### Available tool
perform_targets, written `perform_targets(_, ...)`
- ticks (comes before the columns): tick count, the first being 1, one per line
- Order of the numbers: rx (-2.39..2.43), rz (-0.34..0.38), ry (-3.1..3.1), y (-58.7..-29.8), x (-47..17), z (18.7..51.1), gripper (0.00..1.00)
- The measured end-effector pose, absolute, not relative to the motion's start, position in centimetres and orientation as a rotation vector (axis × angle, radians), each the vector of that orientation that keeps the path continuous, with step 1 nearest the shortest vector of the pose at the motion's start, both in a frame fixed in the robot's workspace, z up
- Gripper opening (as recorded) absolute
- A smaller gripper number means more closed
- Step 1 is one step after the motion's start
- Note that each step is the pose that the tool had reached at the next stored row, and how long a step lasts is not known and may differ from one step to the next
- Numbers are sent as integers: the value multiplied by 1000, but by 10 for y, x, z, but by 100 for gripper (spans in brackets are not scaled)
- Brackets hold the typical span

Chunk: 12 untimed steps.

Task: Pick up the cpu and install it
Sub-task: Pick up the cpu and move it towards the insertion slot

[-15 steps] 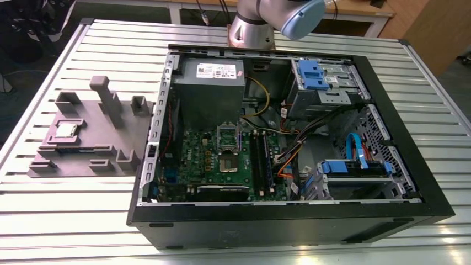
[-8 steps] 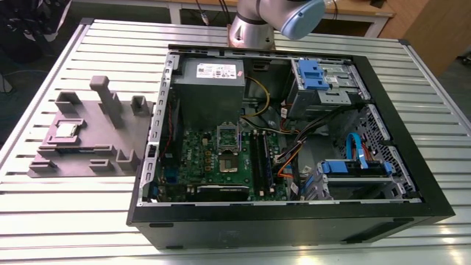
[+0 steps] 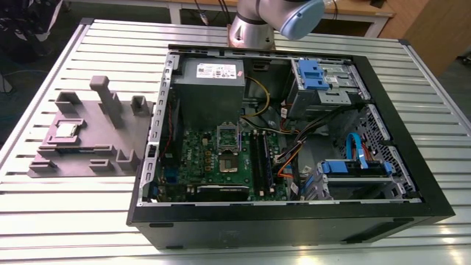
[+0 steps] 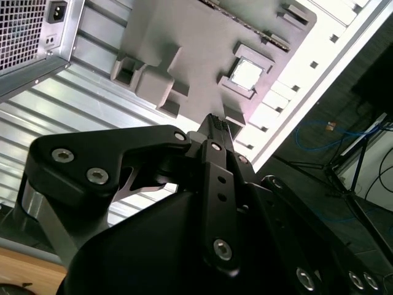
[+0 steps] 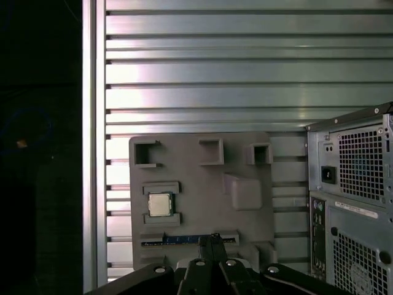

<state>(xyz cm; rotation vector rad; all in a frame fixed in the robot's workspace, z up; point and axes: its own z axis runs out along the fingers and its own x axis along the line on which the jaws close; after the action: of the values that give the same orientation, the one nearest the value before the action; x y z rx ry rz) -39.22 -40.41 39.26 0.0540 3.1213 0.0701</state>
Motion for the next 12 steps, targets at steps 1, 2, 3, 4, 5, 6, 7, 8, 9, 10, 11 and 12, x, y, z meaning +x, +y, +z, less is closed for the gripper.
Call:
perform_targets(1, 54, 70, 3121, -404, -394, 393, 11)
perform_targets(2, 54, 70, 3121, -404, -396, 393, 11)
perform_targets(3, 54, 70, 3121, -404, -397, 393, 11)
perform_targets(4, 54, 70, 3121, -404, -399, 392, 11)
perform_targets(5, 54, 70, 3121, -404, -400, 392, 11)
perform_targets(6, 54, 70, 3122, -404, -401, 392, 11)
perform_targets(7, 54, 71, 3122, -404, -402, 392, 11)
perform_targets(8, 53, 73, 3122, -404, -403, 391, 11)
perform_targets(9, 47, 76, 3122, -404, -403, 391, 11)
perform_targets(10, 39, 77, 3123, -404, -404, 390, 11)
perform_targets(11, 31, 77, 3124, -404, -404, 390, 11)
perform_targets(12, 25, 77, 3125, -404, -405, 389, 11)
